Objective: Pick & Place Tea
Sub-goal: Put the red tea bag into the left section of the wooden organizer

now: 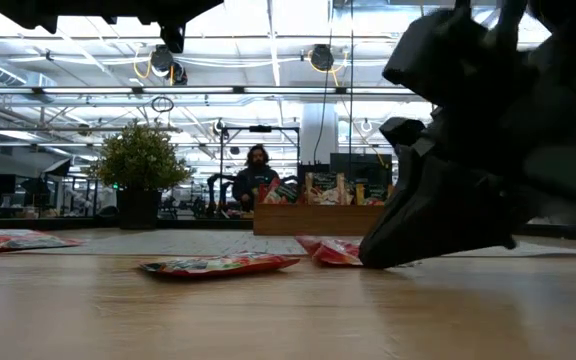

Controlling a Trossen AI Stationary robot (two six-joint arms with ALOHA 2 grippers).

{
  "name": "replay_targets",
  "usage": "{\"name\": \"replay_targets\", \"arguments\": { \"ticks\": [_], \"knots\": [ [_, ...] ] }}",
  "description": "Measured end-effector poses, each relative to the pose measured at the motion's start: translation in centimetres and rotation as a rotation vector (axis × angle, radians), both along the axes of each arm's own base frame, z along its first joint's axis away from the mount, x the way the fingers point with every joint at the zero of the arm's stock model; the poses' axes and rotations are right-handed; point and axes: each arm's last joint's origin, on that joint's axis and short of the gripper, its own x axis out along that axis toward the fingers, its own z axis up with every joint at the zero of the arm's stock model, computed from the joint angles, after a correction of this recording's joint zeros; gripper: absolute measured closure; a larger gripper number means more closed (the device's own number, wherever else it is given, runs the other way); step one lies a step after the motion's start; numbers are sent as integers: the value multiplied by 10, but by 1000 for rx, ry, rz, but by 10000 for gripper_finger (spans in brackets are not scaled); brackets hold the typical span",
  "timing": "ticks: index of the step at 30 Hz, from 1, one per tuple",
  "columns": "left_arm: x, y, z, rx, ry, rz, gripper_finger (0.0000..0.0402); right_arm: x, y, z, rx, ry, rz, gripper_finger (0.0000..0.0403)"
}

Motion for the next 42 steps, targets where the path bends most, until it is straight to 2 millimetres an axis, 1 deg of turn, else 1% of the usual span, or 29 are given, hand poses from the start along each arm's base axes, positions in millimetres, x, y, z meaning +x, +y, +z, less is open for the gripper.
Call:
{"name": "replay_targets", "arguments": {
  "ticks": [4, 7, 12, 14, 16, 17, 19, 21, 23, 28, 31, 33, 35, 37, 40, 42],
  "knots": [
    [0, 0, 0, 0, 0, 0, 355, -6, -2, 4, -132, 7, -21, 403],
    [0, 0, 0, 0, 0, 0, 355, -13, -7, 12, -237, 19, -52, 403],
    [0, 0, 0, 0, 0, 0, 355, -19, -9, 29, -340, -64, -134, 403],
    [0, 0, 0, 0, 1, 0, 355, -17, -13, 32, -297, -83, -175, 403],
    [0, 0, 0, 0, 0, 0, 355, -11, -17, 36, -175, -87, -193, 403],
    [0, 0, 0, 0, 0, 0, 355, -7, -18, 36, -110, -79, -182, 403],
    [0, 0, 0, 0, 0, 0, 355, -2, -17, 35, 10, -36, -100, 399],
    [0, 0, 0, 0, 0, 0, 355, 3, -12, 35, 97, -21, 1, 384],
    [0, 0, 0, 0, 1, 0, 355, 5, -8, 38, 115, -45, 53, 358],
    [0, 0, 0, 0, -1, 0, 355, 1, 4, 41, 14, -89, 120, 270],
    [0, 0, 0, 0, 0, 0, 355, -1, 6, 42, -53, -115, 104, 222],
    [0, 0, 0, 0, 0, 0, 355, 0, 4, 43, -71, -126, 80, 200],
    [0, 0, 0, 0, 0, 0, 355, 3, 2, 42, -71, -141, 60, 185],
    [0, 0, 0, 0, 0, 0, 355, 7, 1, 37, -63, -155, 54, 180],
    [0, 0, 0, 0, 0, 0, 355, 11, -2, 25, -64, -133, 56, 184],
    [0, 0, 0, 0, 0, 0, 355, 14, -5, 21, -67, -129, 46, 189]
  ]
}}
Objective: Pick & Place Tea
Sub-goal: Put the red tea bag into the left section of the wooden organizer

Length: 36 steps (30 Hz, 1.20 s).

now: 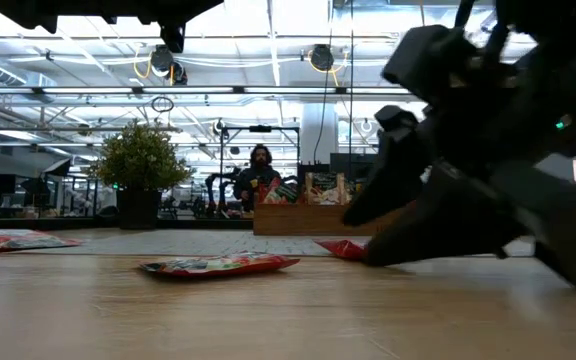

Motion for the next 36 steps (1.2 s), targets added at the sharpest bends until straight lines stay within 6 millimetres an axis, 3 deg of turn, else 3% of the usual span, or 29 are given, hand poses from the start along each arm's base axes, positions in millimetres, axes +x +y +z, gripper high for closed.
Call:
{"name": "replay_targets", "arguments": {
  "ticks": [8, 17, 23, 28, 36],
  "knots": [
    [0, 0, 0, 0, 0, 0, 355, 7, -17, -8, 111, 45, -92, 218],
    [0, 0, 0, 0, 0, 0, 355, 2, -33, -20, 243, 228, -146, 318],
    [0, 0, 0, 0, 0, 0, 355, -2, -29, -18, 198, 253, -101, 392],
    [0, 0, 0, 0, 0, 0, 355, -8, -20, -9, 126, 242, -36, 400],
    [0, 0, 0, 0, 0, 0, 355, -25, 4, 16, -160, 164, 131, 402]
  ]
}}
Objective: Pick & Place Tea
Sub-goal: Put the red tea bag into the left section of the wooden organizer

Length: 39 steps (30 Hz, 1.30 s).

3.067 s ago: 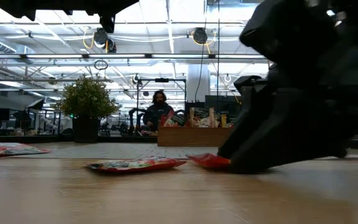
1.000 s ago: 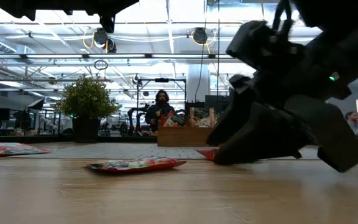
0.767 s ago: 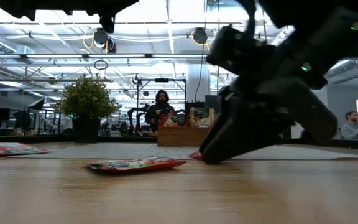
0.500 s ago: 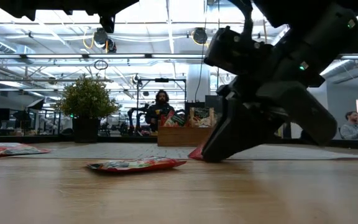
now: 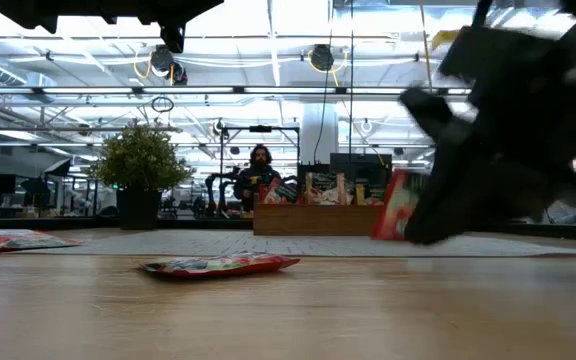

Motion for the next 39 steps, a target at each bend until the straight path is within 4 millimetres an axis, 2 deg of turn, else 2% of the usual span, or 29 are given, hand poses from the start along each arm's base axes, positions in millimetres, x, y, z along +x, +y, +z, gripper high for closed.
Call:
{"name": "replay_targets", "arguments": {
  "ticks": [3, 6, 11, 23, 32, 39],
  "knots": [
    [0, 0, 0, 0, 0, 0, 355, -4, 9, 12, -57, -32, 86, 402],
    [0, 0, 0, 0, 0, 0, 355, -9, 18, 15, -121, -30, 186, 403],
    [0, 0, 0, 0, 0, 0, 355, -9, 29, 22, -112, -97, 257, 403],
    [0, 0, 1, -18, -9, -1, 355, 4, 35, 38, -136, -253, 362, 403],
    [0, 0, 1, -56, -10, 6, 355, 3, 36, 36, -147, -247, 375, 403],
    [7, 1, -6, -22, 12, 24, 355, 2, 41, 37, -132, -263, 416, 403]
  ]
}}
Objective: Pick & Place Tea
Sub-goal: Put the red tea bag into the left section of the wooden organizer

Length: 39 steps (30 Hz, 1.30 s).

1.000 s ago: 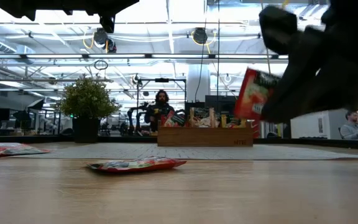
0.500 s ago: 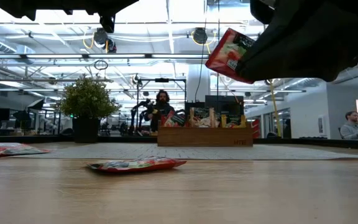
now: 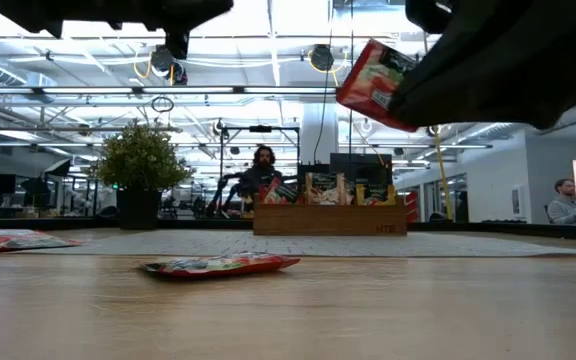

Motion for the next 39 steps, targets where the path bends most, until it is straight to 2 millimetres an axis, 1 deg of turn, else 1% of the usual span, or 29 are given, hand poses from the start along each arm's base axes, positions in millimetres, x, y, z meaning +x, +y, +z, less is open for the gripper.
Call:
{"name": "replay_targets", "arguments": {
  "ticks": [2, 5, 8, 10, 11, 13, 15, 18, 20, 22, 25, 30, 32, 35, 39],
  "knots": [
    [4, 1, -4, -2, 18, 10, 355, 0, 1, 0, -4, -5, 4, 403],
    [11, 1, -8, -3, -3, 33, 355, 0, 1, 1, 1, -14, 8, 403],
    [21, 8, -20, 34, 28, 175, 355, 1, 2, 2, 1, -23, 11, 403],
    [27, 10, -32, -48, 65, 238, 355, 0, 1, 2, 1, -17, 8, 403],
    [31, 10, -39, -101, 90, 229, 355, 0, 1, 2, 4, -15, 6, 403],
    [38, 7, -54, -197, 149, 141, 355, 0, 1, 1, 3, -9, 4, 403],
    [46, -1, -66, -298, 181, 10, 355, -1, 1, 0, -6, 5, 3, 403],
    [56, -20, -78, -455, 170, -127, 355, 0, -1, -1, 4, 13, -11, 403],
    [66, -35, -81, -467, 163, -173, 354, 1, -3, -1, 7, 13, -21, 403],
    [81, -49, -82, -474, 172, -209, 349, 2, -5, -1, 7, 14, -28, 403],
    [103, -67, -83, -484, 224, -234, 320, 3, -6, -1, 9, 14, -35, 403],
    [132, -88, -85, -462, 324, -245, 246, 3, -6, -2, 6, 17, -35, 403],
    [137, -90, -85, -455, 380, -232, 221, 3, -6, -2, 6, 18, -35, 403],
    [141, -90, -83, -445, 440, -192, 195, 3, -6, -2, 15, 18, -40, 403],
    [141, -91, -84, -442, 457, -185, 182, 3, -6, -2, 15, 19, -40, 403]
  ]
}}
